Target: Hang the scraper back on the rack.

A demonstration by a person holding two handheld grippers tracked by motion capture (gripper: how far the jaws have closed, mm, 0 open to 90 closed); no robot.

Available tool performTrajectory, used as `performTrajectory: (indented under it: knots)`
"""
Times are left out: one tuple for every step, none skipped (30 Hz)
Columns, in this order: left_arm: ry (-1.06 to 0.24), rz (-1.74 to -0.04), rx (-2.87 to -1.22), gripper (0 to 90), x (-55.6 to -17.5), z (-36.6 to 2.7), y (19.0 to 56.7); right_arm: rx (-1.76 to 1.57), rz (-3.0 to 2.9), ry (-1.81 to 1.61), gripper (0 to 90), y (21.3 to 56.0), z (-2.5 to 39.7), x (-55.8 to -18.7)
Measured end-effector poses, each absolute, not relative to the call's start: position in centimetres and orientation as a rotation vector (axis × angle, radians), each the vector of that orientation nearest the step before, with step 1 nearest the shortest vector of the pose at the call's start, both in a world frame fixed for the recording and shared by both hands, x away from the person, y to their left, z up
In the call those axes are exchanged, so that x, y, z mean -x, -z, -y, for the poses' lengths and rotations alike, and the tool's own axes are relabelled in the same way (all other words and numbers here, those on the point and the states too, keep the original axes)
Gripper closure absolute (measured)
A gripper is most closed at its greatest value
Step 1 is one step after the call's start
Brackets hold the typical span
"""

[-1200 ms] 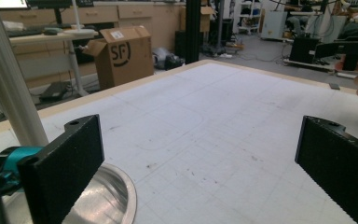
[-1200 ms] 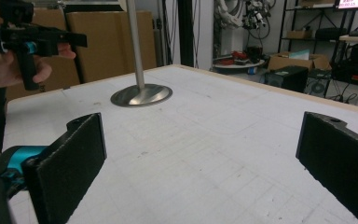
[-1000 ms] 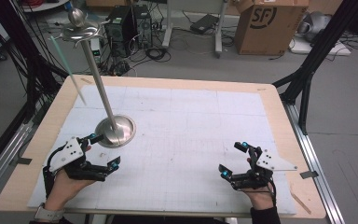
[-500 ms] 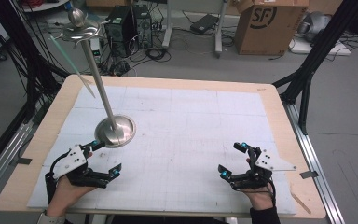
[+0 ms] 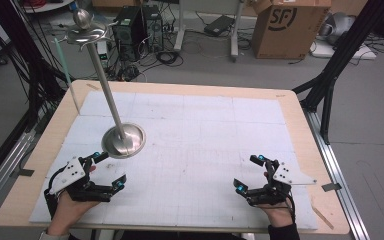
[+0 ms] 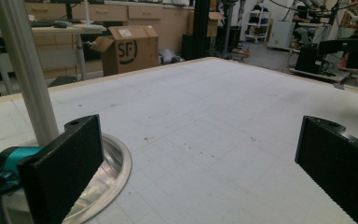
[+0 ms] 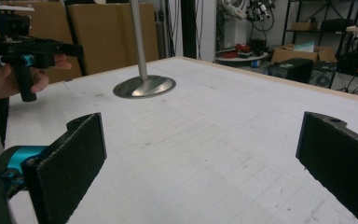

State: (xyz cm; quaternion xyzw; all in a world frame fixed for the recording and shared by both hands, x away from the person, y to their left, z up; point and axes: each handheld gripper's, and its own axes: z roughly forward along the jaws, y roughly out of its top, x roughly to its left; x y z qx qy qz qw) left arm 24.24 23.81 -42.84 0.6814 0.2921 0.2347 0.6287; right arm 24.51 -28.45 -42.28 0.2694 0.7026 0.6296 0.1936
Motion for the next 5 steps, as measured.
performTrajectory:
  knots:
    - [-0.539,-0.672,-1.56,1.6,-24.27,-23.83,42.86,-0.76,-1.972,-1.764,0.4,42.3,28.46,-24.46]
    - [-0.538,-0.673,-1.558,1.7,-24.29,-23.84,42.85,-0.756,-1.97,-1.764,0.3,42.31,28.48,-24.46]
    - [-0.539,-0.673,-1.559,1.7,-24.33,-23.87,42.84,-0.761,-1.972,-1.763,0.3,42.32,28.49,-24.39]
    - [-0.542,-0.678,-1.556,1.7,-24.36,-23.87,42.83,-0.762,-1.974,-1.76,0.3,42.32,28.53,-24.36]
    - [-0.545,-0.679,-1.557,1.6,-24.4,-23.9,42.82,-0.761,-1.974,-1.762,0.3,42.32,28.55,-24.33]
